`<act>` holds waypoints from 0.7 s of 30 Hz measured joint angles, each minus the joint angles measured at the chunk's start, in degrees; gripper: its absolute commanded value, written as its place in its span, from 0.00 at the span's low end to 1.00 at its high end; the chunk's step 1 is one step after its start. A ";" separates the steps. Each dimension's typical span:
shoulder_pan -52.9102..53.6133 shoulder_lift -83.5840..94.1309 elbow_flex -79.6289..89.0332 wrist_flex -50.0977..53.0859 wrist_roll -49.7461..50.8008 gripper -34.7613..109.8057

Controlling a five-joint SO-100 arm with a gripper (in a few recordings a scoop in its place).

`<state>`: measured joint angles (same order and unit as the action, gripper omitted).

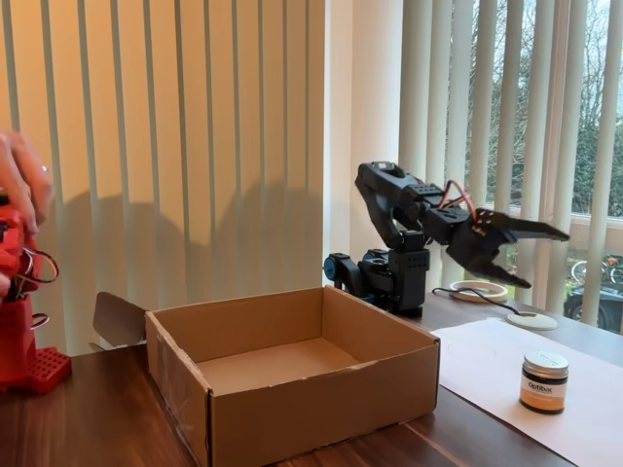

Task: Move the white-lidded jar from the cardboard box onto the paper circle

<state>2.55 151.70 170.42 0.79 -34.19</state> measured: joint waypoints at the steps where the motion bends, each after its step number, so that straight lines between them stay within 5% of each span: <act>1: -0.35 3.08 1.58 1.67 2.81 0.47; 10: -1.93 21.62 7.21 23.20 20.13 0.34; 14: -3.52 26.28 8.61 30.76 22.50 0.25; 21: -3.78 31.55 9.58 41.40 22.59 0.24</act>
<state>-1.23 183.25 180.00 42.19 -11.60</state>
